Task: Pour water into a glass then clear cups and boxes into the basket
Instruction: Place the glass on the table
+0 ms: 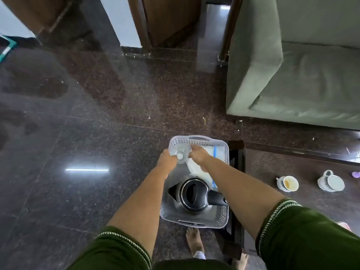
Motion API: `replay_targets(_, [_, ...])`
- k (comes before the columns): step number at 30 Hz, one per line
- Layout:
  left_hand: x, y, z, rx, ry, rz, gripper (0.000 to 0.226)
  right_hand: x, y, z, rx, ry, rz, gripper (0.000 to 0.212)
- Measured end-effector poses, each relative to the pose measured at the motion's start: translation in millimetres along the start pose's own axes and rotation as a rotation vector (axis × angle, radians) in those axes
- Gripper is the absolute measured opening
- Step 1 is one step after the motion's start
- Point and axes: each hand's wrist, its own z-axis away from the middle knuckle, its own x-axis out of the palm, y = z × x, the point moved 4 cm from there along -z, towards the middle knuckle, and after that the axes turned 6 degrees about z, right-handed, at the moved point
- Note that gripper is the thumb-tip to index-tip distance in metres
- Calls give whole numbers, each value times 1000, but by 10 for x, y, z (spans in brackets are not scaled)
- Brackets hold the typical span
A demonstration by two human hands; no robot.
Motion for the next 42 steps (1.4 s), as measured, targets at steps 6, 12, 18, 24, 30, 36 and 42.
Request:
replay_targets(6, [180,-290,-470,-97,-38,202,53,105,-119,-114,118,-60,-195,75])
replay_targets(12, [294,-434,-607,-102,-41,440,49,162,-135,-121,121,-70,-305,57])
replay_targets(18, [-10,26,24,-41,-17,718,34,-104,-364,204,36,-13,-357,41])
replay_targets(24, [-19,399,455,74,-25,666,33,-474,-459,854,44,-19,-527,17])
replay_targets(30, [349,810,959,194,18,376,22,-880,-113,1349,47,121,-617,28])
replay_targets(36, [1071,1109,1523,229,-26,278,20,-1394,534,1704,28,215,-686,34])
replay_targets(42, [2086,1248,2143,269,-94,190,21,-1992,1523,2444,-48,284,-776,28])
